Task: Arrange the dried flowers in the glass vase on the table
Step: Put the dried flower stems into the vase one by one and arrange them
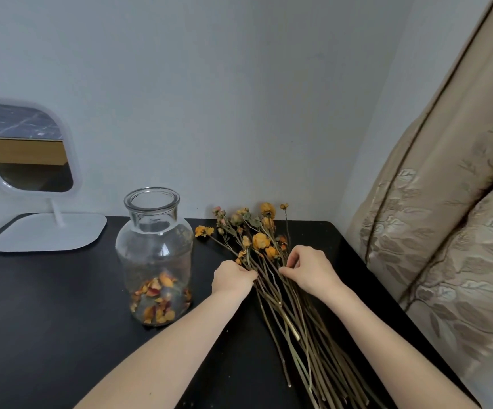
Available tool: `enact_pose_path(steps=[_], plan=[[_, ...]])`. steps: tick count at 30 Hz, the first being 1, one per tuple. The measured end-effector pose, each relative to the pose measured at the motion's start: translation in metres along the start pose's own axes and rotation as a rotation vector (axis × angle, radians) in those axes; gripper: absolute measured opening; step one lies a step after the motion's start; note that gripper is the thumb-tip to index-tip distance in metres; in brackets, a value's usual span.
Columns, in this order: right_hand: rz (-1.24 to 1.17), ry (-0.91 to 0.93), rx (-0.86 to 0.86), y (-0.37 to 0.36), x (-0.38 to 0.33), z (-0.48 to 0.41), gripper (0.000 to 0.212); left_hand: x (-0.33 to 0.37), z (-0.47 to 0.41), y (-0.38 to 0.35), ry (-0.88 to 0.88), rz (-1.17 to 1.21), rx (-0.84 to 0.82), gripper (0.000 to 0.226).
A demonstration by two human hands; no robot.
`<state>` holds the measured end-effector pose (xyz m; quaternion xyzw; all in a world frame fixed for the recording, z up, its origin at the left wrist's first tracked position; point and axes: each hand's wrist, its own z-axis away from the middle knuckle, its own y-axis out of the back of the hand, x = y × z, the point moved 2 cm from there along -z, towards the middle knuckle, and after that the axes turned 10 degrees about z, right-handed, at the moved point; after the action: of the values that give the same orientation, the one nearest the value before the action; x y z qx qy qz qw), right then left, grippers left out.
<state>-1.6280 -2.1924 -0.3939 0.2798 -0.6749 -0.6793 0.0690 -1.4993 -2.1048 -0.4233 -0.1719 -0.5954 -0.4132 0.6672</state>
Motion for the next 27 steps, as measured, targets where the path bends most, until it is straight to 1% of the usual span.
enact_pose_path(steps=[4,7,12,15,18,20,23,27], plan=[[0.018,0.018,0.011,0.000,-0.003,-0.004,0.018,0.002,0.002,0.005,-0.043,0.027,0.001,0.028],[0.037,0.031,0.032,0.000,-0.007,-0.007,0.017,0.006,0.007,0.006,-0.086,0.077,-0.003,0.014],[0.101,0.015,0.066,0.003,-0.017,-0.013,0.017,0.010,0.013,0.012,-0.142,0.097,0.014,0.018],[0.138,-0.026,0.048,0.003,-0.019,-0.017,0.016,0.010,0.015,0.017,-0.150,0.092,-0.002,0.012],[0.180,-0.070,0.051,0.002,-0.020,-0.020,0.018,0.008,0.016,0.022,-0.155,0.079,-0.006,0.028],[0.201,-0.088,0.047,0.002,-0.019,-0.022,0.020,0.008,0.017,0.023,-0.157,0.074,-0.009,0.031],[0.171,-0.110,0.011,0.002,-0.016,-0.026,0.022,0.008,0.020,0.025,-0.166,0.067,-0.012,0.032],[0.038,-0.161,-0.026,0.003,-0.008,-0.030,0.020,0.008,0.022,0.025,-0.175,0.064,-0.018,0.030]])
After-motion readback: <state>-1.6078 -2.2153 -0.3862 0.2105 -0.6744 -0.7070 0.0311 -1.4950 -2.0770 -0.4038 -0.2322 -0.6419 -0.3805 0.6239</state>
